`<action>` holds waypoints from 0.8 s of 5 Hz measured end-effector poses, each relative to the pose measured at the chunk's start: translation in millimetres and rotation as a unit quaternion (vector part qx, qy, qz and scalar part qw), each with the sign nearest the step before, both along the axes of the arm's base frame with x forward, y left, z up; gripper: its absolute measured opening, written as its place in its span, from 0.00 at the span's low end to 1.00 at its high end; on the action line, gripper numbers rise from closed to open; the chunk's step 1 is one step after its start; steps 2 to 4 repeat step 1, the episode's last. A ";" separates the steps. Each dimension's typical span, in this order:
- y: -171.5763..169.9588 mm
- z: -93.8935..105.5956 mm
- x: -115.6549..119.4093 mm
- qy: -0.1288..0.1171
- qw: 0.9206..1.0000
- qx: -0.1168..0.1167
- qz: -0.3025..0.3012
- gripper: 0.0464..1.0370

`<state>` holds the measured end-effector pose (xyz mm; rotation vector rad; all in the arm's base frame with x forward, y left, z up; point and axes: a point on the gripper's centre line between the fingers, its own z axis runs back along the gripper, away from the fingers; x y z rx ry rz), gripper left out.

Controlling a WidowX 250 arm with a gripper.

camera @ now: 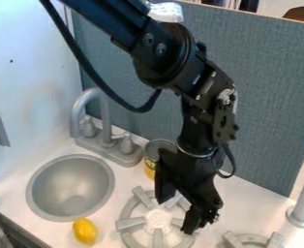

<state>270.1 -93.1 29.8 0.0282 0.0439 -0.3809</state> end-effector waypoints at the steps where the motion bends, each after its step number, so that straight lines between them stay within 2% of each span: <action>1: -6.5 0.2 -3.0 0.011 1.000 -0.019 0.008 0.96; 4: -6.5 0.2 -3.0 0.011 1.000 -0.019 0.008 0.96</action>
